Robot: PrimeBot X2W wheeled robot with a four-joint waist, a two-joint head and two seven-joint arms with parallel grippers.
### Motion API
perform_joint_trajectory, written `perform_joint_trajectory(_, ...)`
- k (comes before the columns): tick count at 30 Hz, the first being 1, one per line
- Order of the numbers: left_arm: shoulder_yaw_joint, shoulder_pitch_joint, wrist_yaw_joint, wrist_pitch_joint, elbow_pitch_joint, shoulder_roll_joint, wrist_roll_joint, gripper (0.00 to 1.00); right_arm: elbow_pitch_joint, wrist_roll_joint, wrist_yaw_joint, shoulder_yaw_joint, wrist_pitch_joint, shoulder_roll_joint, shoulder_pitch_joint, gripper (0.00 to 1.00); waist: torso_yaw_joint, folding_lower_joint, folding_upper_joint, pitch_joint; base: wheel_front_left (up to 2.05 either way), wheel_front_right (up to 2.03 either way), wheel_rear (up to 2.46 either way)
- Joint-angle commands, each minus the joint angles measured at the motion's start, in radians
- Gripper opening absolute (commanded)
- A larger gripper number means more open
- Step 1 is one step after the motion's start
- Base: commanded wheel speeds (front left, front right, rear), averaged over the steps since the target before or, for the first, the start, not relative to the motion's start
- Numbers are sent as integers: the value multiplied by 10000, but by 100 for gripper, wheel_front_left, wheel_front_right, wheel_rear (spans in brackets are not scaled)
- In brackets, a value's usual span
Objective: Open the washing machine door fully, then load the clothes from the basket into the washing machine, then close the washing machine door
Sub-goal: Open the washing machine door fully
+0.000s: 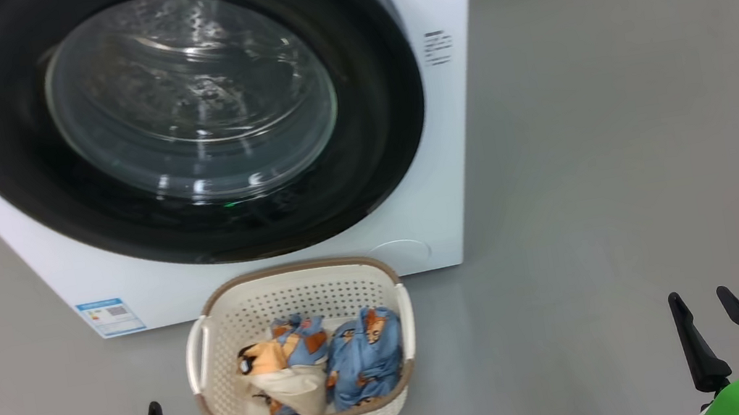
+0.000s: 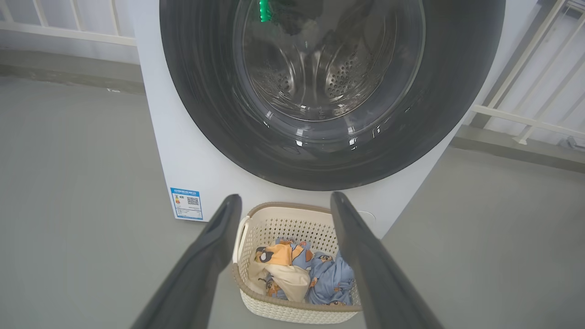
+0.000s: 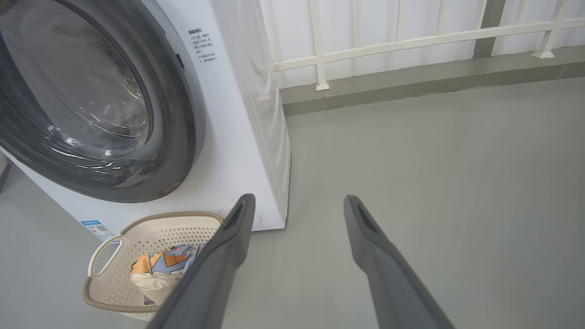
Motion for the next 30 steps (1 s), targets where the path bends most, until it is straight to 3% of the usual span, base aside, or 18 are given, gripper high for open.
perform_joint_trajectory(1, 341, -492, -16, -65, -241, 293, -93, 100, -219, 26, 16, 256, -122, -121, -68, 100, 4, 0, -1, 11, 72, 72, -144)
perform_joint_trajectory(20, 131, -473, -16, -65, -350, 203, -60, 100, -226, 124, 16, 316, -122, -104, -106, 100, 77, 0, -1, 13, 17, 17, -34)
perform_joint_trajectory(21, 123, -465, -16, -65, -379, 166, -66, 100, -259, 158, 16, 304, -122, -87, -130, 93, 82, 0, -1, 23, 0, 0, 0)
perform_joint_trajectory(22, 118, -453, -16, -65, -407, 127, -73, 100, -284, 211, 16, 294, -122, -66, -155, 60, 88, 0, -1, 33, 0, 0, 0)
perform_joint_trajectory(25, 98, -411, -16, -65, -460, 24, -85, 100, -312, 344, 16, 329, -122, -27, -265, 4, 106, 0, -1, 71, 0, 0, 0)
perform_joint_trajectory(30, -24, -398, -16, -65, -477, -131, -125, 100, -456, 646, 16, 504, -122, 103, -652, 0, 159, 0, -1, 172, 0, 0, 0)
